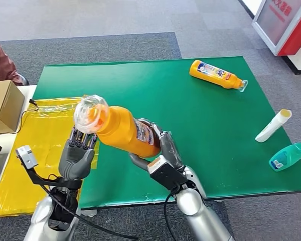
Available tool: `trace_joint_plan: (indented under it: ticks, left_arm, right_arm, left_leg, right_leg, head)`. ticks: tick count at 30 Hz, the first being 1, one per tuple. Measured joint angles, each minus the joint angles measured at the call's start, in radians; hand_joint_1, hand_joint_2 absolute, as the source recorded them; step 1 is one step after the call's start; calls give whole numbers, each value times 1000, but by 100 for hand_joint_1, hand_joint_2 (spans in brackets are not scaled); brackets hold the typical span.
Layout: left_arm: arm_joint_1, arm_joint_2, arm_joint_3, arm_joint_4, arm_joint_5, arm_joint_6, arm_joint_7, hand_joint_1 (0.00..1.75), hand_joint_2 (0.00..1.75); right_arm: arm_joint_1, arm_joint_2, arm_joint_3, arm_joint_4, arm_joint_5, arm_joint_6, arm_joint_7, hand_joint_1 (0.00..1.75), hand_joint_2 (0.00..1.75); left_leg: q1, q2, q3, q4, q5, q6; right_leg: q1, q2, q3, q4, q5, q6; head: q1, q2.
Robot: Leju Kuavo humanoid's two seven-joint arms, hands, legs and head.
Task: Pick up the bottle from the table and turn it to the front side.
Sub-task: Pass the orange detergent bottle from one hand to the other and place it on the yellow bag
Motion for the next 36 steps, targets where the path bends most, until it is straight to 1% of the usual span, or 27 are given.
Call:
trace_joint_plan:
  ticks: [4,12,25,36]
  left_arm:
    - [-47,14,-60,7,-39,49,2,0,175]
    - [-94,55,-142,9,-126,71,6,0,175]
    - [-195,121,-238,39,-164,9,65,0,175]
    - [-252,143,-269,49,-203,18,74,0,175]
  right_arm:
    - [-5,0,20,10,17,-48,3,175,175]
    - [-21,0,30,49,34,-90,12,175,175]
    - [-51,0,49,110,41,-108,13,175,175]
    - [-57,0,71,132,53,-113,21,175,175]
  left_leg:
    - [0,0,0,0,0,0]
    - [0,0,0,0,0,0]
    - [0,0,0,0,0,0]
    - [0,0,0,0,0,-1]
  right_leg:
    - [0,0,0,0,0,0]
    - [0,0,0,0,0,0]
    - [0,0,0,0,0,0]
    - [0,0,0,0,0,0]
  head:
    - [0,0]
    - [0,0]
    - [0,0]
    - [0,0]
